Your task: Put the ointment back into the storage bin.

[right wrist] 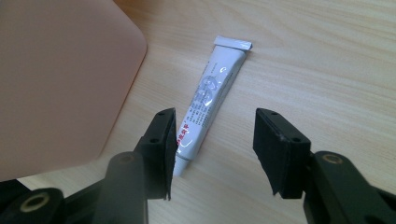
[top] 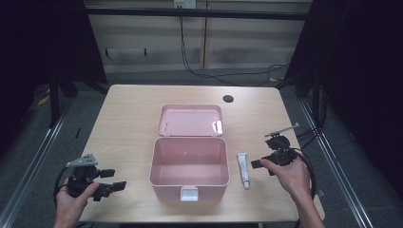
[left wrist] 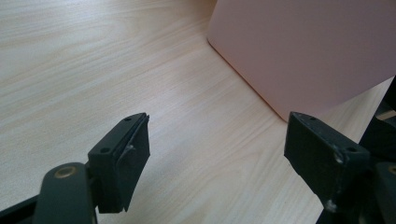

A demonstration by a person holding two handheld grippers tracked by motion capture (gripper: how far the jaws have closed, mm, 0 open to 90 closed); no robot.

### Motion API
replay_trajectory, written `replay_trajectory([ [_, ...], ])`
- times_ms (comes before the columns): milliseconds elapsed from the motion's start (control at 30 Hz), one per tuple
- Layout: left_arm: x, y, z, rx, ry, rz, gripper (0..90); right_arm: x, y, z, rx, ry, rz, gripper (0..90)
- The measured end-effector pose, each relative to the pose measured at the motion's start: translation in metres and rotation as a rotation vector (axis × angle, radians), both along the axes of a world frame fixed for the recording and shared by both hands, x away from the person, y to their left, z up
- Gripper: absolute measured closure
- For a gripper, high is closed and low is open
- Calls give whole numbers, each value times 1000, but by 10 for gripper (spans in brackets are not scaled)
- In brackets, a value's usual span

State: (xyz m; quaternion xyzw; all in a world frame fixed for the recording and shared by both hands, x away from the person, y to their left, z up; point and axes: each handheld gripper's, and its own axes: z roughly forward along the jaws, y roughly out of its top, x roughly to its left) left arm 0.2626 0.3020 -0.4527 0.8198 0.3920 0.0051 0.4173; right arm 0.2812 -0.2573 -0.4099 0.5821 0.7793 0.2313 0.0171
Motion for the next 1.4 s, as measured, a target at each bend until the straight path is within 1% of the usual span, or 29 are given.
replay_trajectory([
  [33, 0, 0, 0, 0, 0, -2, 222, 1, 1, 0, -3, 9, -3, 517],
  [133, 0, 0, 0, 0, 1, -1, 222, 3, 1, 0, -12, 18, 4, 524],
  [167, 0, 0, 0, -3, 2, -3, 222, 5, 2, 0, -16, 31, 1, 529],
  [200, 0, 0, 0, -3, 2, -3, 222, 5, 2, 0, -16, 31, 1, 529],
  [233, 0, 0, 0, 0, 0, -3, 222, 7, 3, 1, -18, 53, -4, 532],
  [267, 0, 0, 0, 0, 1, -2, 222, 7, 4, 1, -22, 61, -1, 532],
  [300, 0, 0, 0, 1, 1, -3, 222, 8, 4, 1, -26, 61, 6, 538],
  [400, 0, 0, 0, -1, 2, -3, 222, 11, 8, 1, -31, 81, 13, 544],
  [467, 0, 0, 0, 2, 1, -1, 222, 12, 9, 1, -37, 88, 10, 552],
  [500, 0, 0, 0, 3, 1, -2, 222, 15, 12, 0, -47, 104, 23, 551],
  [567, 0, 0, 0, 1, 2, -2, 222, 17, 13, -2, -49, 126, 33, 552],
  [600, 0, 0, 0, 1, 2, -2, 222, 17, 13, -2, -49, 126, 33, 552],
  [633, 0, 0, 0, 1, 2, -3, 222, 20, 15, -3, -64, 148, 34, 555],
  [667, 0, 0, 0, 1, 2, -3, 222, 20, 16, -3, -66, 159, 34, 559],
  [700, 0, 0, 0, 1, 2, -3, 222, 21, 17, -4, -68, 169, 40, 566],
  [733, 0, 0, 0, 1, 2, -3, 222, 21, 17, -4, -68, 169, 40, 566],
  [767, 0, 0, 0, 3, 2, -3, 222, 23, 19, -5, -72, 201, 50, 571],
  [800, 0, 0, 0, 3, 2, -3, 222, 23, 19, -5, -72, 201, 50, 571],
  [833, 0, 0, 0, 2, 2, -5, 222, 25, 21, -7, -81, 219, 54, 580],
  [867, 0, 0, 0, 2, 2, -5, 222, 25, 21, -7, -81, 219, 54, 580],
  [967, 0, 0, 0, 2, 3, -3, 222, 29, 24, -10, -88, 240, 55, 597],
  [1067, 0, 0, 0, 3, 4, -6, 222, 31, 26, -12, -94, 244, 54, 609],
  [1100, 0, 0, 0, 3, 3, -4, 222, 32, 29, -14, -103, 254, 51, 622],
  [1333, 1, 0, 0, 5, 4, -9, 222, 35, 34, -18, -120, 266, 55, 645],
  [1400, 1, 0, 0, 3, 8, -10, 222, 37, 35, -20, -123, 275, 47, 650],
])
